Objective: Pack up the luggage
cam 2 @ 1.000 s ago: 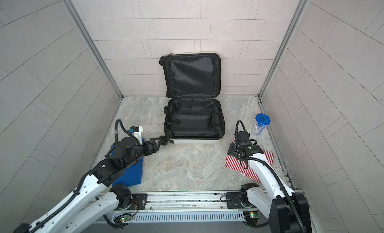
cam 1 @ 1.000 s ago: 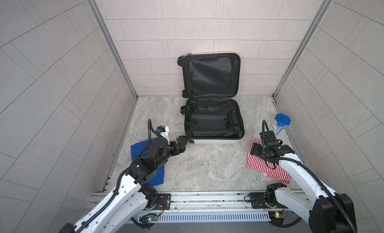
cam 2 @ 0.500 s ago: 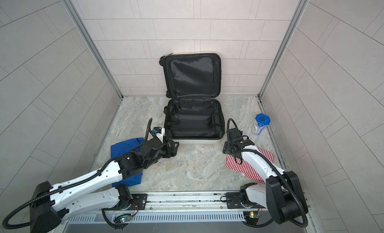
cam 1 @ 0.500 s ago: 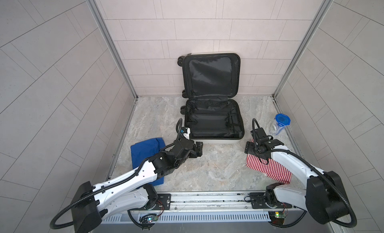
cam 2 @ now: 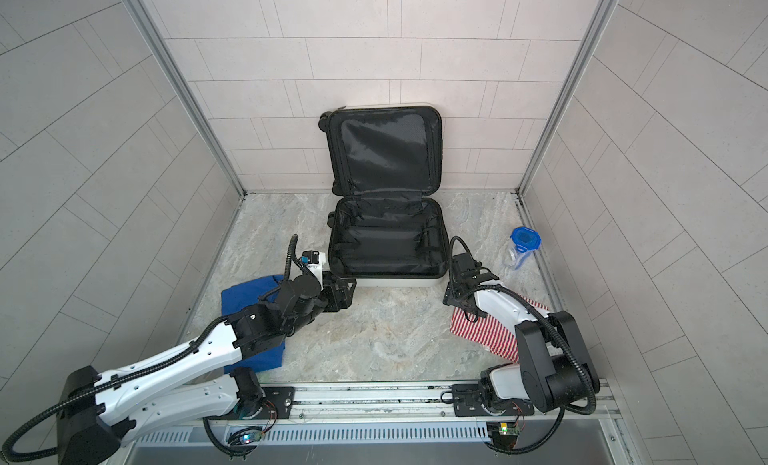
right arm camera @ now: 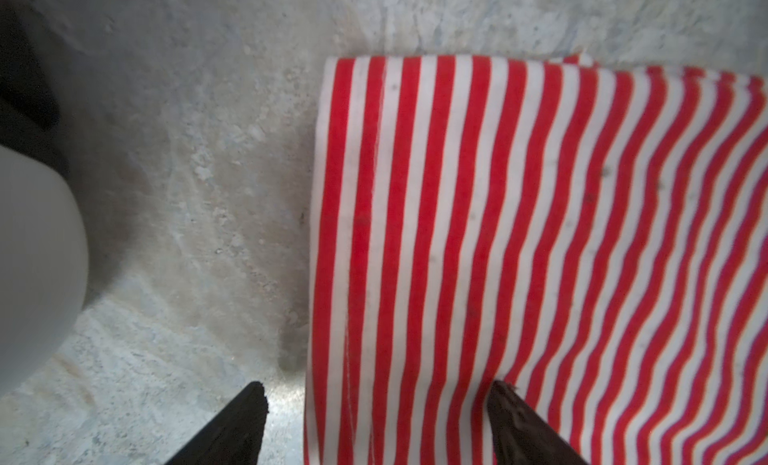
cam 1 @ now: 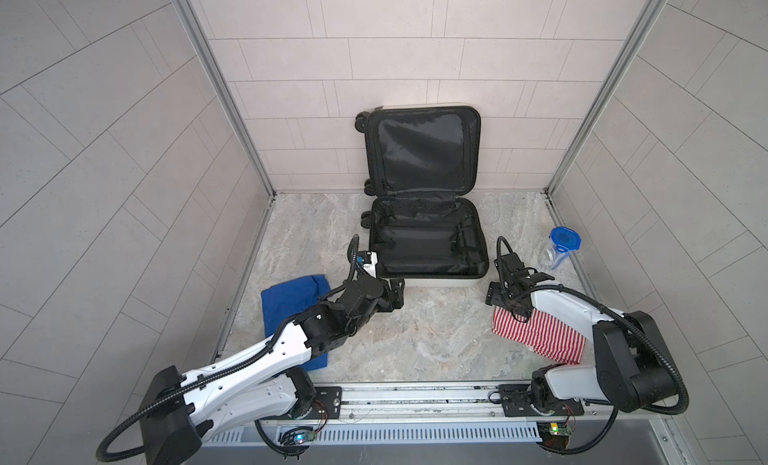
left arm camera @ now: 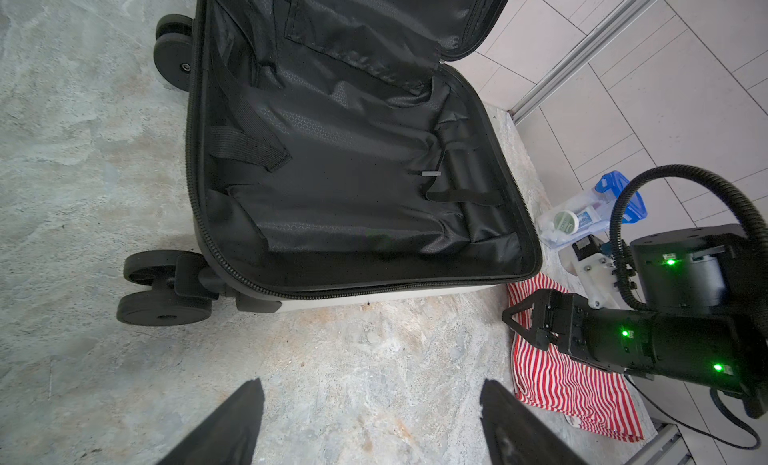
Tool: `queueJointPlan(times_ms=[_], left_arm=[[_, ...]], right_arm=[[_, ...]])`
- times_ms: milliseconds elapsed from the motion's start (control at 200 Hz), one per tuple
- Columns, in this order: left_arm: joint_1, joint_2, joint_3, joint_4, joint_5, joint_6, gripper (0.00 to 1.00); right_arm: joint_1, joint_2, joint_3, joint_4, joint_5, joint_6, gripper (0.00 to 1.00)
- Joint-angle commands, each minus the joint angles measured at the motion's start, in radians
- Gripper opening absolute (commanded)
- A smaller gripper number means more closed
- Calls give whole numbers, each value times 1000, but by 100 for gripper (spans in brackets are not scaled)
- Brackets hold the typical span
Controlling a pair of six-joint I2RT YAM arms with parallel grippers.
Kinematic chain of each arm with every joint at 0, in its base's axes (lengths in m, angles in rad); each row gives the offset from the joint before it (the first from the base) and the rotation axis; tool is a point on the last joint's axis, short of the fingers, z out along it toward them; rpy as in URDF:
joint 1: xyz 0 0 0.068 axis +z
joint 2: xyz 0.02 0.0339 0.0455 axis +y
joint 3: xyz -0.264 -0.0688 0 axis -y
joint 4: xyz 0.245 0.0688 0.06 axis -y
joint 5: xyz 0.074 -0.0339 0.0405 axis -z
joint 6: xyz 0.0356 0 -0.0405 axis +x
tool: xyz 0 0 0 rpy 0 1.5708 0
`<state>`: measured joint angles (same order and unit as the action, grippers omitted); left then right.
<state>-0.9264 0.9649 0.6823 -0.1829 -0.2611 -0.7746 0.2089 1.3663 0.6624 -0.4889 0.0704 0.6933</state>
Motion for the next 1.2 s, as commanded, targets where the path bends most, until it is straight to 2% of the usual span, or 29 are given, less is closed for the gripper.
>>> queueJointPlan(times_ms=[0,110,305,600,766,926,1196], left_arm=[[-5,-8,-8,22,-36,-20,87],[-5,-8,-4,23,-37,-16,87],[-5,-12,-3,33,-49,-12,87],[-5,-40,-32,58,-93,-9,87],[-4,-50,-27,45,-110,-3,87],[-3,-48,-26,41,-122,-2,87],[28,-32,-20,-13,-128,-26,88]], right_arm=[[0,18,7,4,29,38,84],[0,25,-10,16,27,48,82],[1,24,-35,30,13,61,72],[41,-15,-65,18,6,59,50],[83,-38,-71,3,11,60,42],[132,-42,-67,-13,15,59,28],[270,-47,-50,-34,14,87,21]])
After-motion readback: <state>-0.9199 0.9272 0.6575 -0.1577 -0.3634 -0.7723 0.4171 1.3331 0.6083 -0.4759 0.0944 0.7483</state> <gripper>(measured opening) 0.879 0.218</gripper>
